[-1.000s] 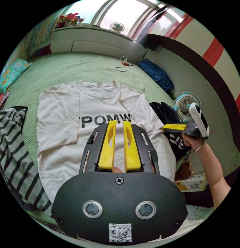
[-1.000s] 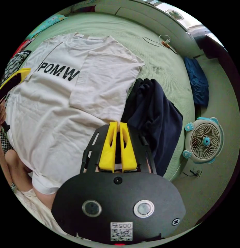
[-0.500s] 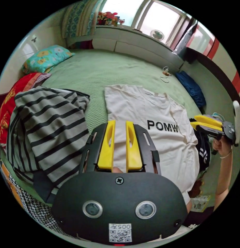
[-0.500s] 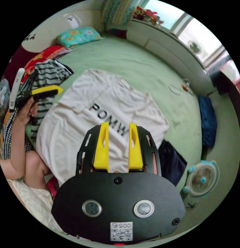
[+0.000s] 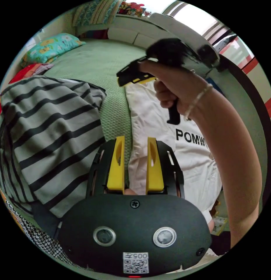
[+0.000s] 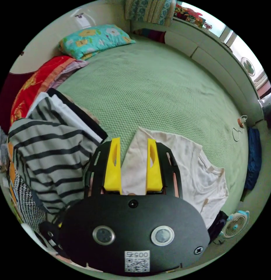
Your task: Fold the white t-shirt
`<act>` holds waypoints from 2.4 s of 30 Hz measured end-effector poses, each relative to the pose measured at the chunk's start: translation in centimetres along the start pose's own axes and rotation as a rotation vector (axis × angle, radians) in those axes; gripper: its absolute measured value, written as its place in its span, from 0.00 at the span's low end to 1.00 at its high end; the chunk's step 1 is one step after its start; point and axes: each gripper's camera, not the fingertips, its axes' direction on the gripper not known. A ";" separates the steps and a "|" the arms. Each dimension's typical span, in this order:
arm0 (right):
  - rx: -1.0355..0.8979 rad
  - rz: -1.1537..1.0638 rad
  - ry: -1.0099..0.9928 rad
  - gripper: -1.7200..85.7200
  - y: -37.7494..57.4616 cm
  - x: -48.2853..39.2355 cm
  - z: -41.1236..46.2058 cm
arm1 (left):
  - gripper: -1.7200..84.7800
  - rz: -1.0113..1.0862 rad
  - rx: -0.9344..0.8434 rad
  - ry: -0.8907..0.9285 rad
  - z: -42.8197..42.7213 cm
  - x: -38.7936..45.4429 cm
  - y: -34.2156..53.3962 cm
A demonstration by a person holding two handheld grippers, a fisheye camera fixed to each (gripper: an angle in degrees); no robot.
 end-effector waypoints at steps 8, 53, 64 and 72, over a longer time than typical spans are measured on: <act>0.019 0.108 -0.027 0.02 0.3 2.6 1.4 | 0.20 -0.006 -0.020 -0.037 -0.3 -1.5 -0.5; -0.007 0.484 0.068 0.13 29.8 29.6 4.4 | 0.20 0.094 0.159 -0.126 0.9 3.9 6.1; 0.076 0.582 0.097 0.02 34.9 28.9 6.5 | 0.20 0.117 0.138 -0.167 2.2 5.0 9.6; 0.181 0.495 0.233 0.11 43.0 24.5 2.8 | 0.18 0.121 0.176 -0.157 1.5 5.1 13.4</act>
